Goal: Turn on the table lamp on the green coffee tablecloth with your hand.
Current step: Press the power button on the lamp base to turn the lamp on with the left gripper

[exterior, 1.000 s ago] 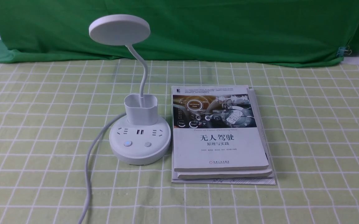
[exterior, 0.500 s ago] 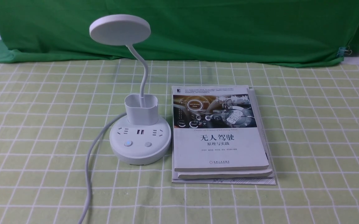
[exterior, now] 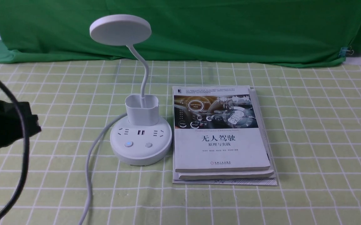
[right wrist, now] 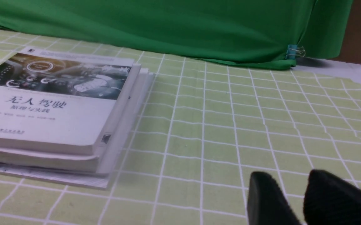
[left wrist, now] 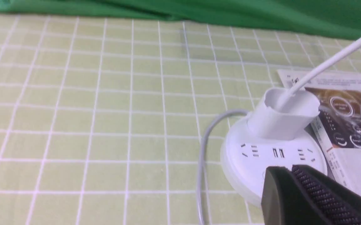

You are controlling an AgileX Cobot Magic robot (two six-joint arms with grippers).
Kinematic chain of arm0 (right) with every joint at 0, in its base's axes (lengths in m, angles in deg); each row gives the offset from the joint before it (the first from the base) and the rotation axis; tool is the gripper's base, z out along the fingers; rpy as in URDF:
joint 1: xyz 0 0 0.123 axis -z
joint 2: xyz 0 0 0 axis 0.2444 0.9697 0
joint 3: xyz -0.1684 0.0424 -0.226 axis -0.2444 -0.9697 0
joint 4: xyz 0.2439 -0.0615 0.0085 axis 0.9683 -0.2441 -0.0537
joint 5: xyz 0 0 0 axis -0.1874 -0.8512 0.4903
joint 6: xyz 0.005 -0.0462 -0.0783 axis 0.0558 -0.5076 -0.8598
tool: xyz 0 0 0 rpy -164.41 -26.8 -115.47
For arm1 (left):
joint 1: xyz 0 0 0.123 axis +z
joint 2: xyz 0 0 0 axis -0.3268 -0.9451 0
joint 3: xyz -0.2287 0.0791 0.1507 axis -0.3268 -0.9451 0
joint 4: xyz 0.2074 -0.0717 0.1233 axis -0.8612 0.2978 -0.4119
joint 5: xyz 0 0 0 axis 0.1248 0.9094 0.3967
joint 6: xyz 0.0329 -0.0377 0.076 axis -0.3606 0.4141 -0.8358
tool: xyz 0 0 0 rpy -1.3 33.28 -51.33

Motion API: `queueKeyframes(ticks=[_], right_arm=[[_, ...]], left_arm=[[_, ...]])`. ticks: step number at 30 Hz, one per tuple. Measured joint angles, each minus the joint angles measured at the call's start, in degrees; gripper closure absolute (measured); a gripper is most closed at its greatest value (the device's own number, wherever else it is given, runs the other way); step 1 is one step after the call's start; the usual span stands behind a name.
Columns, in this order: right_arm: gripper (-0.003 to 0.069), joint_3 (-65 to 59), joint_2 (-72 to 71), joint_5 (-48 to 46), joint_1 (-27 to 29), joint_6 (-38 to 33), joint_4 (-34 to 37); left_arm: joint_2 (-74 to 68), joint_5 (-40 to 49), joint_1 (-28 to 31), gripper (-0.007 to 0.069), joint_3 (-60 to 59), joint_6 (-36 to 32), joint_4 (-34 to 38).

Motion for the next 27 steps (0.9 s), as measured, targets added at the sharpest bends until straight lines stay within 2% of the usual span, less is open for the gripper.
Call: queueKeyframes(ticks=[4,8,13,16,18,21,23,27], right_arm=[[0.0414,0.0,0.0,0.0,0.0,0.0,0.0],[0.0414,0.0,0.0,0.0,0.0,0.0,0.0],[0.0414,0.0,0.0,0.0,0.0,0.0,0.0],[0.0414,0.0,0.0,0.0,0.0,0.0,0.0],[0.0414,0.0,0.0,0.0,0.0,0.0,0.0],[0.0414,0.0,0.0,0.0,0.0,0.0,0.0],[0.0414,0.0,0.0,0.0,0.0,0.0,0.0],[0.0414,0.0,0.0,0.0,0.0,0.0,0.0]], left_arm=[[-7.1,-0.2,0.0,0.0606,0.4,-0.2,5.7],[-15.4,2.3,0.0,0.0606,3.5,-1.6,8.3],[-26.4,9.5,-0.6,0.0606,11.8,-13.5,15.4],[-30.5,10.7,-3.7,0.0606,14.2,-16.5,16.5],[-33.7,11.2,-8.6,0.0606,15.8,-16.8,14.6],[-36.6,11.7,-13.7,0.0606,18.0,-13.5,9.8],[-40.5,11.9,-17.9,0.0606,21.1,-7.3,2.6],[-45.7,11.9,-20.8,0.0606,25.3,-3.9,-2.3]])
